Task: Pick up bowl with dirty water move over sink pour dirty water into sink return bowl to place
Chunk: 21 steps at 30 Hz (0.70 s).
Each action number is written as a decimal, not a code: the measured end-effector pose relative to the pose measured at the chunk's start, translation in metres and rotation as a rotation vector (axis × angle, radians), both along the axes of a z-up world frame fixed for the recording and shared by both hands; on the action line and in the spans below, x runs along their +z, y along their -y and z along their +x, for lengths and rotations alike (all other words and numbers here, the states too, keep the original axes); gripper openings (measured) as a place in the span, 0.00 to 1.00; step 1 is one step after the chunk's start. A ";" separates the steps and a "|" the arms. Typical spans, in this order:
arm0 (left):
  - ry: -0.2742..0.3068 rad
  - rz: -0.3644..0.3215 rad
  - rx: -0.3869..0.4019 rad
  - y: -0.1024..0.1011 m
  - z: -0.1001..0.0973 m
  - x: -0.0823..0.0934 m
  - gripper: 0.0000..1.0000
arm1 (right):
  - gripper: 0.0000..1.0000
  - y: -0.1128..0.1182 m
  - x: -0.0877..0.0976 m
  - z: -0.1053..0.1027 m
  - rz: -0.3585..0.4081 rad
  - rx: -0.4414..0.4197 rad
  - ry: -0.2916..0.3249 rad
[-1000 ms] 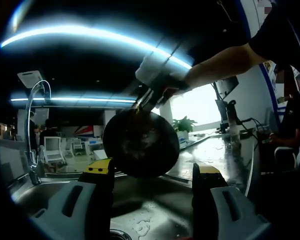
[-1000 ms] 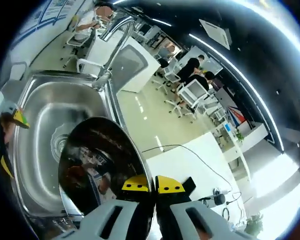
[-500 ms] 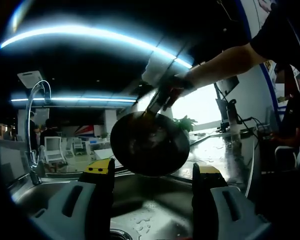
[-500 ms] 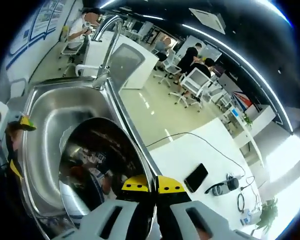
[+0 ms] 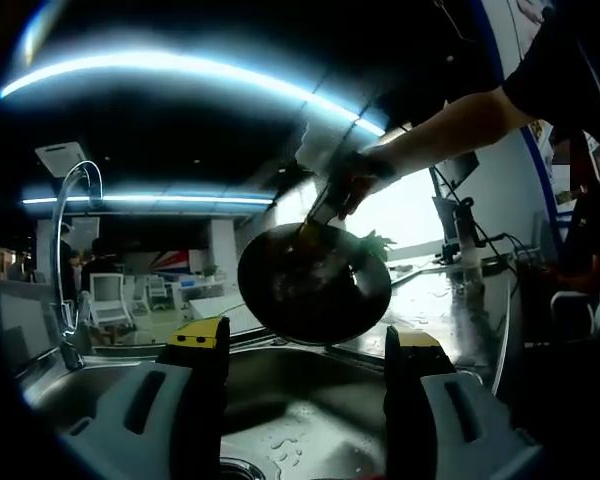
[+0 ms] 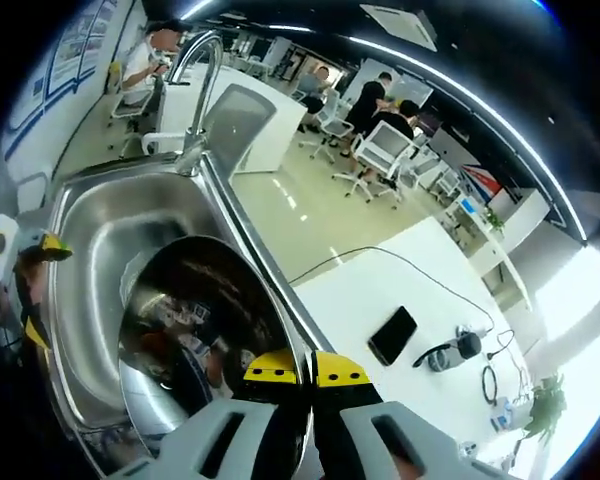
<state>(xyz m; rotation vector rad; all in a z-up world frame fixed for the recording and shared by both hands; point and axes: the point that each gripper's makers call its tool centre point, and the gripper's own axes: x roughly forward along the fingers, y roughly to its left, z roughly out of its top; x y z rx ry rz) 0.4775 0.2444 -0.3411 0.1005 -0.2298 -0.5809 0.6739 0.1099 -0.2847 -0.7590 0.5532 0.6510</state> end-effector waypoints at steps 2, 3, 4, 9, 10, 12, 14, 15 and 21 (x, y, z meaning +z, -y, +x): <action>0.000 -0.001 0.001 0.000 0.000 0.000 0.59 | 0.00 0.004 -0.001 -0.001 0.003 -0.009 -0.010; -0.001 -0.001 0.001 0.000 0.000 0.000 0.59 | 0.00 0.006 -0.001 -0.001 0.007 -0.013 -0.014; -0.001 -0.001 0.001 0.000 0.000 0.000 0.59 | 0.00 0.008 -0.002 -0.001 0.010 -0.015 -0.018; -0.004 0.004 0.000 0.000 0.000 -0.001 0.59 | 0.00 0.019 -0.003 -0.002 0.025 -0.039 -0.038; -0.004 0.004 0.000 0.000 0.000 -0.001 0.59 | 0.00 0.022 -0.003 -0.002 0.026 -0.043 -0.041; -0.002 0.005 0.000 0.000 0.000 -0.001 0.59 | 0.00 0.028 -0.003 -0.003 0.031 -0.052 -0.044; 0.000 0.005 0.000 0.000 0.000 0.000 0.59 | 0.00 0.033 -0.002 -0.003 0.040 -0.063 -0.043; 0.001 0.006 0.000 0.000 0.000 0.000 0.59 | 0.00 0.035 -0.001 -0.003 0.043 -0.068 -0.043; 0.000 0.008 0.006 0.000 0.001 -0.001 0.59 | 0.00 0.047 0.002 -0.005 0.048 -0.088 -0.054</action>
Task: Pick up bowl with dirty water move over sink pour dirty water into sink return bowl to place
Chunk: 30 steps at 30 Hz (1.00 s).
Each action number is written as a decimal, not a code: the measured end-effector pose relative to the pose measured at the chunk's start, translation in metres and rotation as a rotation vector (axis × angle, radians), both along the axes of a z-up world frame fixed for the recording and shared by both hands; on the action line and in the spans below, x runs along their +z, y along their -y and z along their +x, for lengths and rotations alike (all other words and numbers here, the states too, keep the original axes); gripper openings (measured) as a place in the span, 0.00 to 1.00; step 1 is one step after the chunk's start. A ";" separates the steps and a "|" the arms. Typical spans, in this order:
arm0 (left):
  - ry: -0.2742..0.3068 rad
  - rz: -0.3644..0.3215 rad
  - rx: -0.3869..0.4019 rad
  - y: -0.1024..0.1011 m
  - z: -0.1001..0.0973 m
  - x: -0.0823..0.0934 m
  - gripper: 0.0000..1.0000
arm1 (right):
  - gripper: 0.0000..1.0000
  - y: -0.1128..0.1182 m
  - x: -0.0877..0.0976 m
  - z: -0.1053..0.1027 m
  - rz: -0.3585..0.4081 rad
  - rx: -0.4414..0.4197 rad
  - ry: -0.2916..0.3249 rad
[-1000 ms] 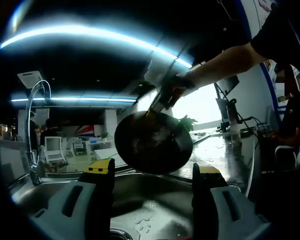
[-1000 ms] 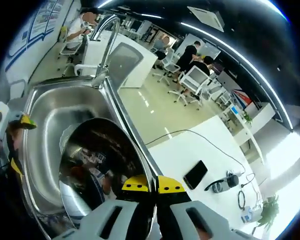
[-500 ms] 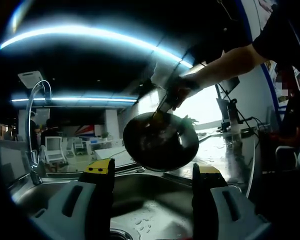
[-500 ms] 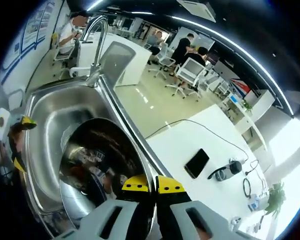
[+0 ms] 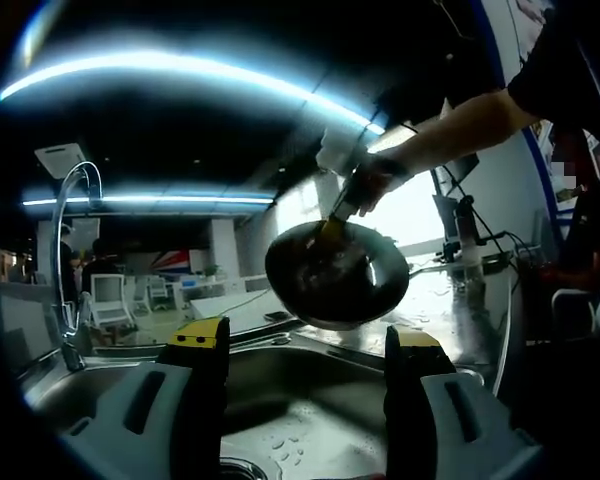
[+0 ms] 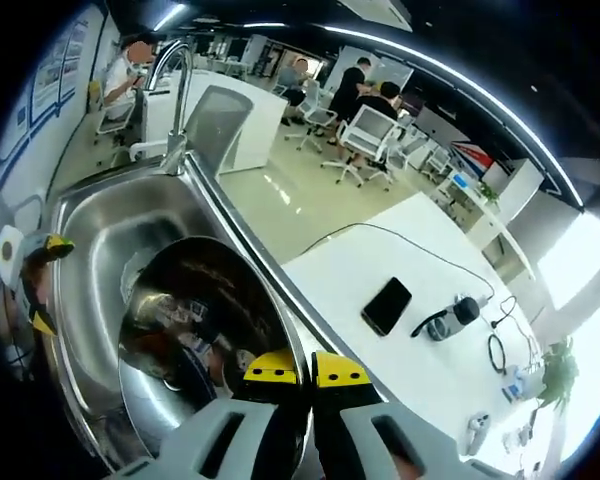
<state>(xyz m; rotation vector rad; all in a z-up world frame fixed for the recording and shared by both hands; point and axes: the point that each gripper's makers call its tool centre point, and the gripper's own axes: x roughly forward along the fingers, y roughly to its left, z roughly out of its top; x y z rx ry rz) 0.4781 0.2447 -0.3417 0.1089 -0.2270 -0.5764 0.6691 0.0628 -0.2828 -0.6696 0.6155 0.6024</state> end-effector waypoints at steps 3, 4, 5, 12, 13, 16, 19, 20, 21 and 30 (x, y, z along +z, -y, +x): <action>-0.003 -0.001 0.001 0.000 0.000 0.000 0.59 | 0.00 0.009 -0.001 -0.001 0.014 -0.015 -0.009; -0.004 0.000 0.000 0.000 0.000 -0.001 0.59 | 0.00 0.014 -0.002 -0.001 0.023 -0.028 -0.019; -0.004 0.001 0.000 0.000 0.000 -0.001 0.59 | 0.00 0.017 -0.002 0.000 0.028 -0.036 -0.021; -0.002 0.002 0.002 -0.001 0.001 -0.001 0.59 | 0.00 0.040 -0.008 -0.003 0.040 -0.088 -0.042; -0.002 0.002 0.000 0.000 0.001 -0.001 0.59 | 0.00 0.045 -0.009 -0.004 0.038 -0.095 -0.047; -0.002 0.002 -0.001 0.000 0.000 -0.001 0.59 | 0.00 0.053 -0.011 -0.006 0.042 -0.107 -0.055; -0.005 -0.001 -0.002 0.000 0.000 -0.001 0.59 | 0.00 0.061 -0.013 -0.007 0.071 -0.137 -0.068; -0.007 -0.001 -0.003 0.000 0.001 -0.001 0.59 | 0.00 0.063 -0.015 -0.007 0.077 -0.141 -0.072; -0.009 -0.003 -0.002 -0.001 0.001 -0.001 0.59 | 0.00 0.066 -0.017 -0.006 0.095 -0.155 -0.082; -0.015 -0.028 -0.002 -0.003 0.001 0.000 0.58 | 0.00 0.090 -0.024 -0.009 0.129 -0.195 -0.129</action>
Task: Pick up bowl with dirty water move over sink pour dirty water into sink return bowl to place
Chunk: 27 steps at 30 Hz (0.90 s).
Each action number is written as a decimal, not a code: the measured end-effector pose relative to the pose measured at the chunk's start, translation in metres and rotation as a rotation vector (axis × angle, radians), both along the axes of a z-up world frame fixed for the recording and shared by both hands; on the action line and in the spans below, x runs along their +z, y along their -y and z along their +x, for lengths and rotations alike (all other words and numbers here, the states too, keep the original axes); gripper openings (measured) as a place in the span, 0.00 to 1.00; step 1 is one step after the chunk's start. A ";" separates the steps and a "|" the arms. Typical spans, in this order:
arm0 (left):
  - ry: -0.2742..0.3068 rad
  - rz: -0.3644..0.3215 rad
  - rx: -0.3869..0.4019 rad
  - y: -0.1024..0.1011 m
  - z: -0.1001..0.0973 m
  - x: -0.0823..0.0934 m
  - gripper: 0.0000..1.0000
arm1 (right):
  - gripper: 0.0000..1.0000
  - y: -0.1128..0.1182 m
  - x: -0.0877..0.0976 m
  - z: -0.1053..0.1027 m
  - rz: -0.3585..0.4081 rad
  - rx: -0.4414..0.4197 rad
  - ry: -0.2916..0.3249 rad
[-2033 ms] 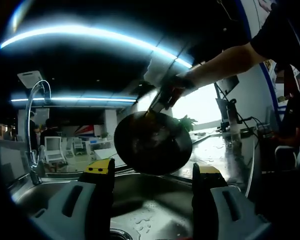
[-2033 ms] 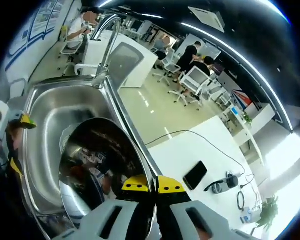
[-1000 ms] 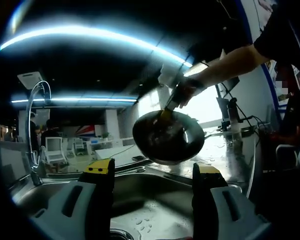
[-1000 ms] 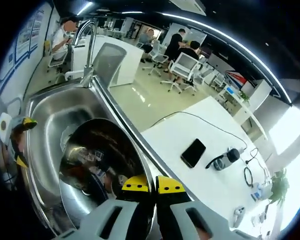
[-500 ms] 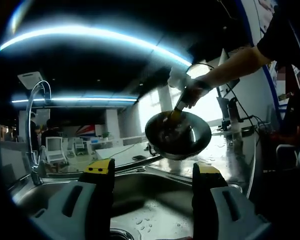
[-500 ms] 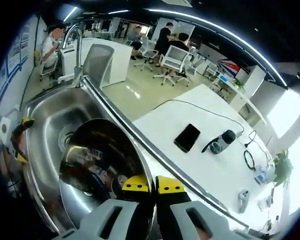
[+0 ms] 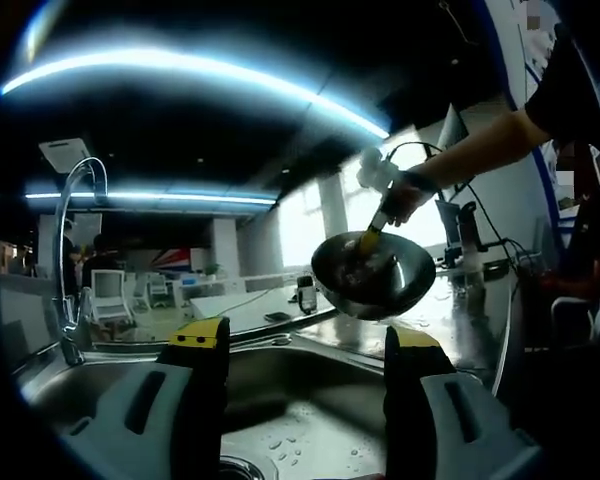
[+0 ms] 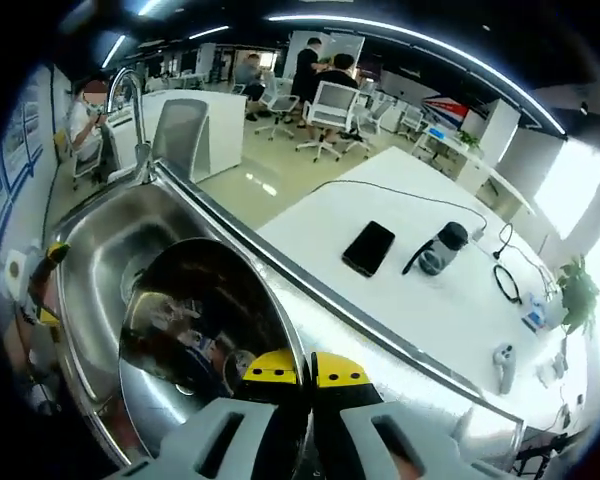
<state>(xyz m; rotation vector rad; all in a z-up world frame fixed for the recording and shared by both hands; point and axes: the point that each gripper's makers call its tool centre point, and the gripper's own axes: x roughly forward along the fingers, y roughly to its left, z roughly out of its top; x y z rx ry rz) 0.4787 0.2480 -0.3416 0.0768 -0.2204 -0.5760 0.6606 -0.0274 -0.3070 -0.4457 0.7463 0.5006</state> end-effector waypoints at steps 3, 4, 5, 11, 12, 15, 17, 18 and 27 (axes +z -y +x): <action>-0.014 0.005 -0.003 0.001 0.002 -0.002 0.58 | 0.00 0.008 -0.002 -0.003 0.018 -0.022 -0.004; -0.016 0.006 -0.003 0.001 0.002 -0.003 0.58 | 0.00 0.011 -0.003 -0.004 0.031 -0.029 -0.012; -0.016 0.007 -0.001 0.001 0.002 -0.003 0.58 | 0.00 0.013 -0.004 -0.005 0.042 -0.039 -0.017; -0.026 0.018 0.015 0.001 0.004 -0.005 0.58 | 0.00 0.025 -0.011 -0.005 0.084 -0.074 -0.055; -0.029 0.020 0.020 0.001 0.005 -0.006 0.58 | 0.00 0.028 -0.012 -0.005 0.087 -0.075 -0.058; -0.034 0.021 0.029 0.000 0.005 -0.006 0.58 | 0.00 0.034 -0.015 -0.007 0.107 -0.083 -0.073; -0.036 0.016 0.034 -0.002 0.005 -0.006 0.58 | 0.00 0.037 -0.018 -0.008 0.111 -0.090 -0.087; -0.035 0.014 0.036 -0.002 0.006 -0.006 0.58 | 0.00 0.038 -0.020 -0.009 0.115 -0.089 -0.091; -0.028 0.029 0.056 -0.004 0.008 -0.007 0.58 | 0.00 0.041 -0.037 -0.012 0.129 -0.098 -0.140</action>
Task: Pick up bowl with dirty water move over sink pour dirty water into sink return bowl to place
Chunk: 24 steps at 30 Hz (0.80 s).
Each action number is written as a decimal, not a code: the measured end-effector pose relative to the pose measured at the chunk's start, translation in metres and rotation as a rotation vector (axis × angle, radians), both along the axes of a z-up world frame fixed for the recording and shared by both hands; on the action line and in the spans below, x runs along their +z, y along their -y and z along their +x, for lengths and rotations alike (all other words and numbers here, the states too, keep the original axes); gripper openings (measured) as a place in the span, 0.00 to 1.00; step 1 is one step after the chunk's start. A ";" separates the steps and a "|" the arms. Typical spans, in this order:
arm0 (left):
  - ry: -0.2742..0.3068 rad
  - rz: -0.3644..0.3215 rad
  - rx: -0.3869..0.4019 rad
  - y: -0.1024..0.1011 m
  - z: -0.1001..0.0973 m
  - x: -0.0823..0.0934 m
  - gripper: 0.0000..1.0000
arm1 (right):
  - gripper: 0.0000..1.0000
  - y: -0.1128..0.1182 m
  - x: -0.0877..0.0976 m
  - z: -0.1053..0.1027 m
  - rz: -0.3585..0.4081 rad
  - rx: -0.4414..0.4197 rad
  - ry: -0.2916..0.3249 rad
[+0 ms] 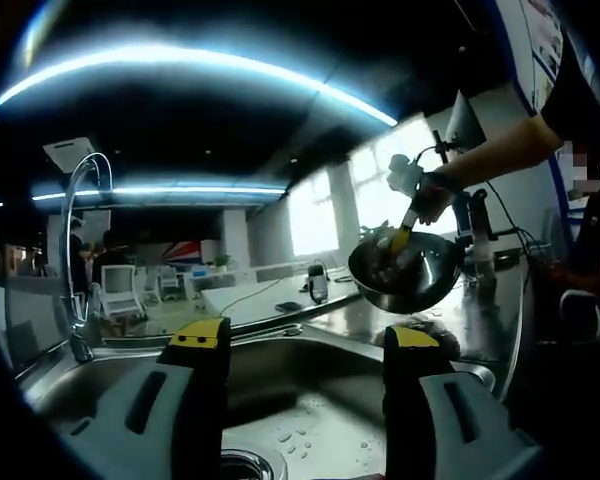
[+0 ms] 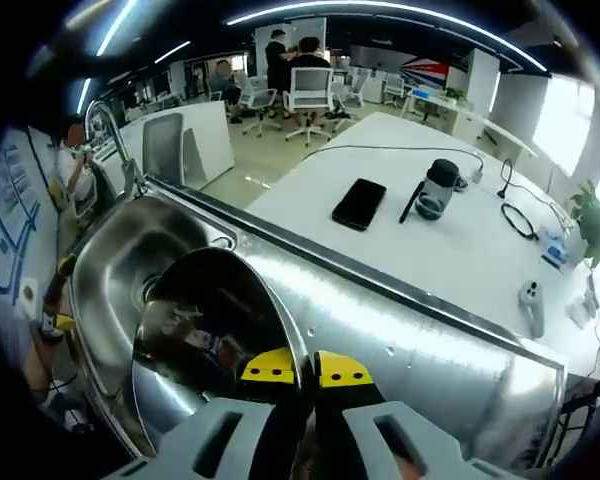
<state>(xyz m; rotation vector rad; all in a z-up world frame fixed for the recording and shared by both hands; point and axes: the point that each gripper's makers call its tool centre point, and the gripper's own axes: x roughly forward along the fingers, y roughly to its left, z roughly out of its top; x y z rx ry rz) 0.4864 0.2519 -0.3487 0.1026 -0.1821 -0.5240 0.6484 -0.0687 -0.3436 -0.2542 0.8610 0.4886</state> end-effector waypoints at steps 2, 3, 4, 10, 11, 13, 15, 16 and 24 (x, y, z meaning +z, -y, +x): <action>-0.001 -0.002 -0.003 0.000 0.000 0.000 0.58 | 0.00 0.001 -0.001 0.000 -0.002 0.002 -0.005; 0.001 -0.002 -0.004 0.000 0.000 0.000 0.58 | 0.00 0.002 -0.002 0.000 -0.003 0.003 -0.009; 0.003 -0.002 -0.003 0.000 0.000 0.000 0.58 | 0.00 0.002 -0.004 0.000 -0.005 0.000 -0.012; 0.013 -0.003 0.008 -0.002 0.000 0.002 0.58 | 0.00 0.004 -0.009 -0.001 -0.008 0.003 -0.023; 0.016 -0.003 0.009 -0.002 0.000 0.002 0.58 | 0.00 0.004 -0.010 -0.001 -0.003 -0.001 -0.028; 0.021 -0.002 0.012 -0.002 -0.001 0.003 0.58 | 0.00 0.006 -0.014 0.001 -0.010 -0.003 -0.029; 0.023 0.000 0.016 -0.003 -0.001 0.003 0.58 | 0.00 0.008 -0.016 0.002 -0.011 -0.008 -0.033; 0.024 -0.001 0.018 -0.003 -0.001 0.003 0.58 | 0.00 0.010 -0.017 0.004 -0.009 -0.010 -0.036; 0.014 0.007 0.019 -0.003 0.001 0.002 0.58 | 0.00 0.015 -0.021 0.004 -0.001 -0.024 -0.038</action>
